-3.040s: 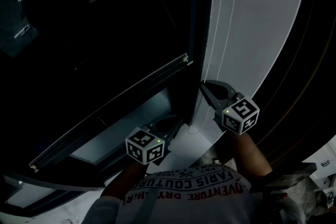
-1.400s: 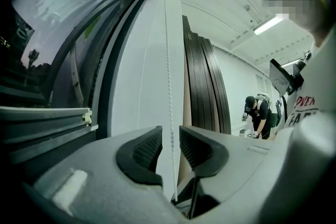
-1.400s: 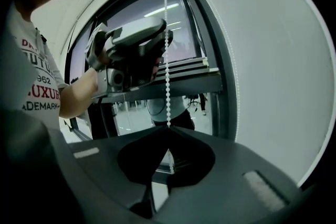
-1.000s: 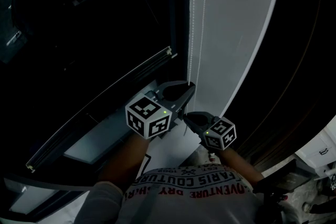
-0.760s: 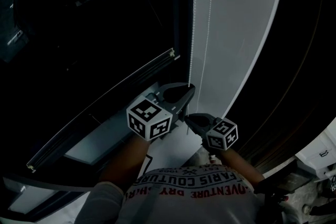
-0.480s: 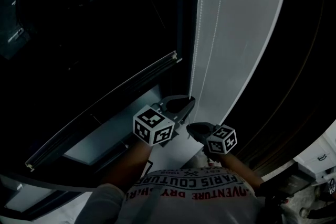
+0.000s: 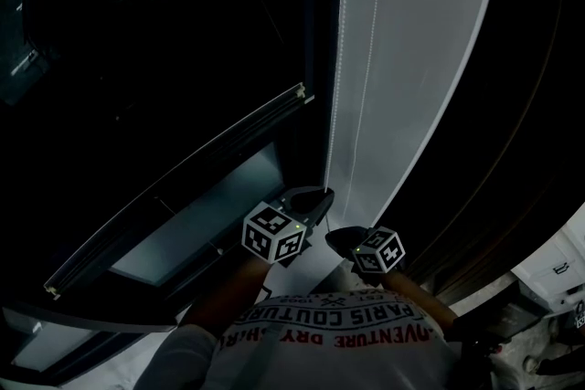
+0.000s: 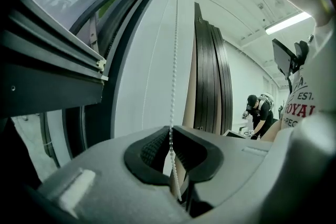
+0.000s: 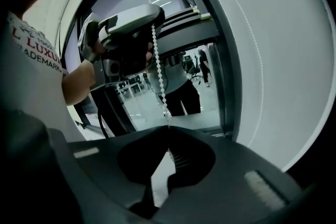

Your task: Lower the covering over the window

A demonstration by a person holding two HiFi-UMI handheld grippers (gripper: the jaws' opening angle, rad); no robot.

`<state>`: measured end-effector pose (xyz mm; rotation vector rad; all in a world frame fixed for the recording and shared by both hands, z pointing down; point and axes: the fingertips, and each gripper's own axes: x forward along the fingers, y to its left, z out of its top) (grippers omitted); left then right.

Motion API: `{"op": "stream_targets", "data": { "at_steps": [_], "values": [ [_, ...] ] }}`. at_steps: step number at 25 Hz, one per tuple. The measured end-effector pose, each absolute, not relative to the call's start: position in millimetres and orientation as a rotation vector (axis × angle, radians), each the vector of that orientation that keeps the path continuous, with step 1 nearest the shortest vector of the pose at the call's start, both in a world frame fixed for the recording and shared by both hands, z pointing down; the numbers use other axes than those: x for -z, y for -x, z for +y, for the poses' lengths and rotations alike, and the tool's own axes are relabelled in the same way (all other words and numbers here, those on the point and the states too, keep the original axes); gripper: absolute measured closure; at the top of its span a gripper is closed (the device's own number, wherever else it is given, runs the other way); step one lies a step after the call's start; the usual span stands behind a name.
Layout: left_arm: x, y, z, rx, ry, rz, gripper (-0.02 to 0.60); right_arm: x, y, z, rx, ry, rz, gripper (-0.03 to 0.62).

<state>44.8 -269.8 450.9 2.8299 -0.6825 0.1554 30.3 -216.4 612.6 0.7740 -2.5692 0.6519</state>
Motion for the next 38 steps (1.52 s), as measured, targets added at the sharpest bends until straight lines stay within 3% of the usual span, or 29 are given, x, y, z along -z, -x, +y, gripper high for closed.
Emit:
{"op": "stream_targets", "data": {
  "at_steps": [4, 8, 14, 20, 23, 27, 38],
  "values": [
    [-452.1, -40.8, -271.6, -0.111, -2.821, -0.715, 0.56, -613.6, -36.4, -215.4, -0.678, -0.769, -2.566, 0.581],
    [-453.0, -38.2, -276.1, -0.101, -2.82, -0.718, 0.56, -584.7, -54.7, -234.0, -0.634, -0.832, -2.614, 0.495],
    [-452.7, -48.1, -269.6, -0.094, -2.812, -0.666, 0.56, -452.0, -81.9, -268.4, -0.422, -0.944, -2.821, 0.491],
    [-452.5, -63.1, -261.2, -0.096, -2.836, -0.625, 0.56, -340.9, -48.5, -272.1, -0.195, -0.84, -3.018, 0.483],
    [-452.3, -63.8, -259.8, -0.098, -2.84, -0.625, 0.56, -334.4, -36.4, -277.8, -0.115, -0.841, -3.009, 0.477],
    [-452.1, -60.7, -263.0, -0.098, -2.836, -0.643, 0.56, -332.7, -32.9, -278.6, -0.106, -0.848, -3.019, 0.577],
    [-499.5, -54.1, -272.7, -0.205, -2.805, -0.694, 0.56, -381.3, -32.8, -284.9, -0.194, -0.862, -2.97, 0.579]
  ]
}}
